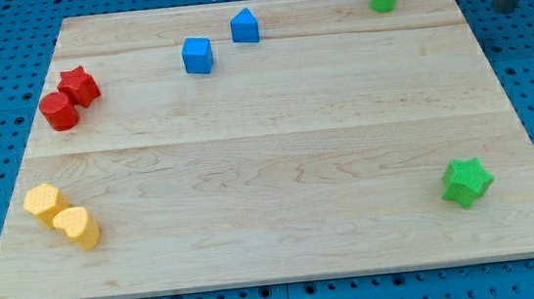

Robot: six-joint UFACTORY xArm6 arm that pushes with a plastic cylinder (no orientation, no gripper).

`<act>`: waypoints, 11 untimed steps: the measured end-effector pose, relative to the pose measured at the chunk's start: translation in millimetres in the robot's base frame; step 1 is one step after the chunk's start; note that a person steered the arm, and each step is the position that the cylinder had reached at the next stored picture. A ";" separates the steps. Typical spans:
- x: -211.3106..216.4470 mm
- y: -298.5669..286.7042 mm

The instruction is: Place the green circle in between the green star and blue triangle

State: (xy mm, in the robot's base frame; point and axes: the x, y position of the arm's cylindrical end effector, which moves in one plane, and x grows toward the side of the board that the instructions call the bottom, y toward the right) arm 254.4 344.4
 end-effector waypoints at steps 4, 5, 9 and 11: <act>-62.0 -164.3; -60.7 -207.5; 32.2 -165.5; 112.4 -156.9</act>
